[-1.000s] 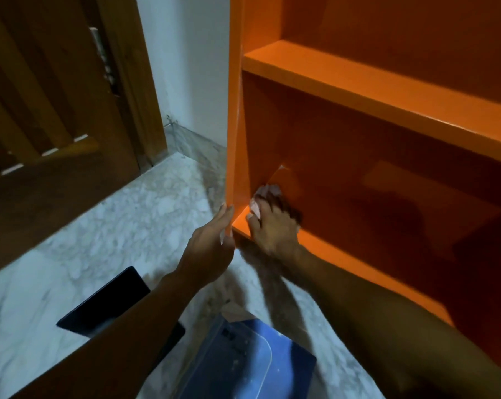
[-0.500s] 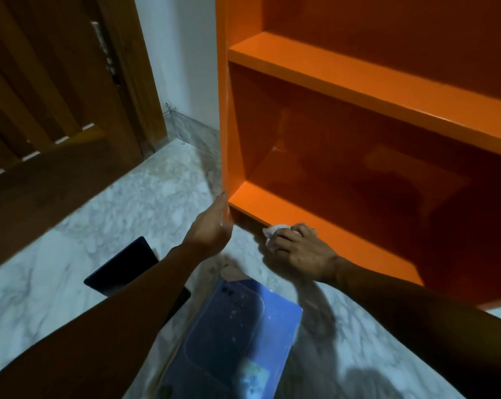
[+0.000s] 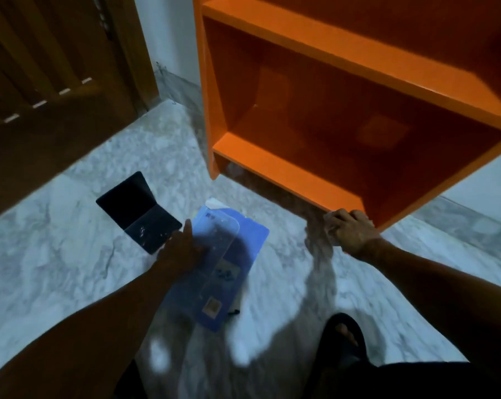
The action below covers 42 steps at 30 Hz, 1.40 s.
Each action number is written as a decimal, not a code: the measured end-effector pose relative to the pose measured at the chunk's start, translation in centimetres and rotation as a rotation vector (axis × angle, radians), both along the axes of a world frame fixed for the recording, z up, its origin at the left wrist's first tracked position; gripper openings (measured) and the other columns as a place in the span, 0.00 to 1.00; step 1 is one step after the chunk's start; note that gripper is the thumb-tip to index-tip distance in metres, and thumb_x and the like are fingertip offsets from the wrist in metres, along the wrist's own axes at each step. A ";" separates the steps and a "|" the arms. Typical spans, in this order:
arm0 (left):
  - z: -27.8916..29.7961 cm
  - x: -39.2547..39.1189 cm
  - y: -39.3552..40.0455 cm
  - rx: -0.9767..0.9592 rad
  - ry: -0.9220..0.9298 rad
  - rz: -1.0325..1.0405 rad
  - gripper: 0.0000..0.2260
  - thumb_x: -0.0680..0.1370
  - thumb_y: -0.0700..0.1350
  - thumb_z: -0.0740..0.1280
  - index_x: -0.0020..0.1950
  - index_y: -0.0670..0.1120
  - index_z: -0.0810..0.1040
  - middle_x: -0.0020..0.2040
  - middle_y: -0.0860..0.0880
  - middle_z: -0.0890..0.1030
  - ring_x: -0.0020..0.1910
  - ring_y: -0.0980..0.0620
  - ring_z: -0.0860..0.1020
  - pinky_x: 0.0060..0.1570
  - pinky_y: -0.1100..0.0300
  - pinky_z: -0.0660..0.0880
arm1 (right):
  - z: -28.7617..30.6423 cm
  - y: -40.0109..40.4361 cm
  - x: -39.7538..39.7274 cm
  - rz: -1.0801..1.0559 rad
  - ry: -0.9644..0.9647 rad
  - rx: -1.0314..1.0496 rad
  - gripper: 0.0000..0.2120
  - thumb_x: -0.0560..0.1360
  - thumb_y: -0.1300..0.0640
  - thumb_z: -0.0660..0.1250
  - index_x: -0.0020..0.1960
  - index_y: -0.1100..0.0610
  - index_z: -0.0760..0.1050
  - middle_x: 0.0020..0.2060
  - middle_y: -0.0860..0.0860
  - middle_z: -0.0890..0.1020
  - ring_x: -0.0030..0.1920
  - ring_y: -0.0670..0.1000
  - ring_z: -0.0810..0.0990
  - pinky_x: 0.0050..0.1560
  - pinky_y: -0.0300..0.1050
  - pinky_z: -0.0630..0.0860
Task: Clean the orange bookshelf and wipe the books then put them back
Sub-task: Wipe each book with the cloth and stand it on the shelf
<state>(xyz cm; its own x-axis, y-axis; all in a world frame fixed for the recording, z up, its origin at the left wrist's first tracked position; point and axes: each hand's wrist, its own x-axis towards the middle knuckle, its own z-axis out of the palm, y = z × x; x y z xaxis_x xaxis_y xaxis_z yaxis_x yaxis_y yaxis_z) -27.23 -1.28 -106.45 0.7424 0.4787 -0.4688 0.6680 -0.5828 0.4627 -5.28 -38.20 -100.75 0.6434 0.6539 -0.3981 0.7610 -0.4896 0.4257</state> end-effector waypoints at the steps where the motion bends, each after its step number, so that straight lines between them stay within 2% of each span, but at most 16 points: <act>1: -0.2 -0.7 -0.3 0.038 0.012 0.011 0.43 0.71 0.64 0.67 0.78 0.48 0.55 0.67 0.36 0.71 0.64 0.34 0.74 0.61 0.39 0.73 | -0.7 -1.3 0.2 -0.050 0.008 -0.049 0.23 0.71 0.50 0.50 0.52 0.54 0.81 0.60 0.54 0.79 0.56 0.62 0.77 0.47 0.58 0.74; 2: 0.4 -1.3 -0.9 0.065 0.032 0.024 0.42 0.71 0.64 0.69 0.78 0.48 0.55 0.66 0.35 0.70 0.64 0.33 0.74 0.61 0.39 0.72 | -0.9 -1.9 0.0 -0.069 -0.020 -0.083 0.24 0.73 0.48 0.48 0.58 0.54 0.78 0.63 0.53 0.76 0.59 0.62 0.74 0.52 0.58 0.72; 4: 1.8 -1.9 -1.5 0.120 0.031 0.051 0.39 0.71 0.61 0.72 0.75 0.46 0.59 0.64 0.36 0.70 0.63 0.33 0.73 0.58 0.40 0.73 | 1.0 -1.9 -1.7 -0.130 -0.045 -0.088 0.17 0.77 0.51 0.55 0.60 0.53 0.75 0.65 0.52 0.73 0.62 0.61 0.71 0.58 0.56 0.68; 9: 3.2 -2.2 -2.9 0.343 -0.062 0.016 0.32 0.63 0.52 0.82 0.56 0.36 0.73 0.51 0.35 0.76 0.51 0.34 0.79 0.44 0.44 0.79 | 3.6 -0.6 -3.8 -0.212 -0.017 -0.072 0.16 0.76 0.49 0.67 0.64 0.47 0.76 0.63 0.50 0.74 0.63 0.56 0.68 0.59 0.53 0.69; 11: 4.0 -1.6 -2.8 0.228 -0.061 0.071 0.28 0.69 0.49 0.79 0.60 0.37 0.70 0.56 0.36 0.75 0.56 0.35 0.77 0.50 0.45 0.76 | 4.2 0.4 -4.0 -0.318 0.046 0.033 0.18 0.76 0.53 0.68 0.66 0.48 0.75 0.61 0.52 0.75 0.61 0.57 0.69 0.59 0.55 0.71; 13: 4.7 -1.2 -2.7 0.139 -0.031 0.085 0.22 0.75 0.48 0.72 0.62 0.41 0.68 0.59 0.37 0.75 0.59 0.35 0.76 0.54 0.45 0.75 | 5.2 1.6 -4.4 -0.385 0.121 0.135 0.21 0.75 0.57 0.69 0.68 0.49 0.74 0.61 0.55 0.75 0.60 0.59 0.71 0.56 0.54 0.72; 16: 5.7 -1.4 -2.6 0.120 -0.050 0.095 0.16 0.79 0.48 0.67 0.61 0.44 0.66 0.56 0.37 0.76 0.55 0.35 0.76 0.52 0.43 0.76 | 6.6 3.5 -4.9 -0.450 0.237 0.292 0.20 0.75 0.63 0.66 0.66 0.50 0.74 0.58 0.57 0.78 0.55 0.60 0.77 0.50 0.52 0.76; 20: 7.5 -1.8 -2.5 0.040 -0.146 0.031 0.10 0.80 0.48 0.64 0.59 0.50 0.67 0.51 0.38 0.80 0.48 0.36 0.78 0.44 0.49 0.75 | 9.5 5.5 -5.9 -0.442 0.463 0.531 0.15 0.76 0.59 0.69 0.63 0.55 0.77 0.55 0.56 0.82 0.52 0.59 0.80 0.51 0.51 0.77; 24: 12.1 -1.2 -1.9 -0.106 -0.273 0.036 0.06 0.81 0.45 0.63 0.57 0.53 0.69 0.48 0.40 0.82 0.38 0.43 0.77 0.34 0.57 0.70 | 14.4 6.8 -7.1 -0.499 0.673 0.848 0.12 0.77 0.67 0.65 0.57 0.56 0.76 0.44 0.58 0.83 0.38 0.58 0.82 0.34 0.52 0.76; 27: 16.3 -1.0 -1.2 -0.191 -0.393 0.064 0.07 0.82 0.46 0.62 0.60 0.53 0.71 0.44 0.40 0.78 0.33 0.44 0.73 0.32 0.55 0.68 | 17.7 7.6 -8.1 -0.656 0.784 1.100 0.12 0.78 0.73 0.58 0.50 0.58 0.73 0.33 0.57 0.76 0.25 0.50 0.75 0.22 0.40 0.69; 29: 19.4 -1.1 -1.0 -0.201 -0.481 0.081 0.05 0.83 0.46 0.62 0.59 0.50 0.72 0.43 0.41 0.78 0.32 0.45 0.71 0.30 0.58 0.68 | 19.7 8.3 -8.6 -0.748 0.844 1.264 0.12 0.77 0.73 0.59 0.46 0.57 0.73 0.32 0.57 0.74 0.27 0.51 0.72 0.25 0.41 0.68; 32: 23.7 -1.4 -0.5 -0.187 -0.613 0.062 0.06 0.83 0.48 0.62 0.58 0.48 0.73 0.47 0.42 0.81 0.38 0.43 0.79 0.35 0.58 0.72 | 22.1 9.1 -8.8 -0.814 0.948 1.488 0.06 0.77 0.70 0.63 0.50 0.62 0.76 0.38 0.61 0.78 0.34 0.56 0.76 0.31 0.44 0.74; 35: 27.5 -1.9 0.3 -0.270 -0.724 0.073 0.04 0.82 0.50 0.63 0.54 0.52 0.75 0.52 0.42 0.82 0.50 0.38 0.82 0.49 0.46 0.78 | 24.4 9.8 -8.8 -0.857 0.945 1.693 0.10 0.75 0.65 0.69 0.56 0.67 0.77 0.46 0.65 0.82 0.40 0.60 0.81 0.40 0.51 0.78; 37: 29.5 -2.4 0.6 -0.313 -0.773 0.088 0.03 0.82 0.50 0.63 0.51 0.53 0.75 0.54 0.44 0.82 0.52 0.40 0.82 0.56 0.39 0.78 | 26.1 10.5 -9.3 -0.780 0.846 1.796 0.08 0.75 0.66 0.67 0.53 0.67 0.76 0.42 0.67 0.82 0.35 0.59 0.79 0.34 0.50 0.77; 40: 30.9 -3.3 0.4 -0.415 -0.822 0.147 0.05 0.83 0.49 0.62 0.50 0.51 0.76 0.56 0.41 0.81 0.53 0.37 0.81 0.58 0.32 0.75 | 27.3 12.3 -9.8 -0.556 0.697 1.874 0.02 0.74 0.70 0.57 0.46 0.70 0.67 0.26 0.65 0.74 0.20 0.57 0.71 0.24 0.46 0.71; 42: 31.2 -3.5 -0.2 -0.472 -0.831 0.184 0.06 0.80 0.51 0.63 0.49 0.51 0.77 0.55 0.41 0.82 0.53 0.36 0.82 0.57 0.30 0.75 | 27.1 13.5 -9.5 -0.515 0.576 1.880 0.08 0.77 0.64 0.58 0.55 0.60 0.62 0.34 0.63 0.77 0.25 0.59 0.76 0.24 0.52 0.72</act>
<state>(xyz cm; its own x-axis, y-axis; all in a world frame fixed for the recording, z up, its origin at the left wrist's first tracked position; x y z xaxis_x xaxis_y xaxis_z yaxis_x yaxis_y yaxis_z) -30.74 -1.52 -75.27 0.8555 0.5178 -0.0030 0.0851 -0.1349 0.9872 -14.77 -24.67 -73.67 0.9389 0.2534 0.2329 0.2694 -0.1200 -0.9555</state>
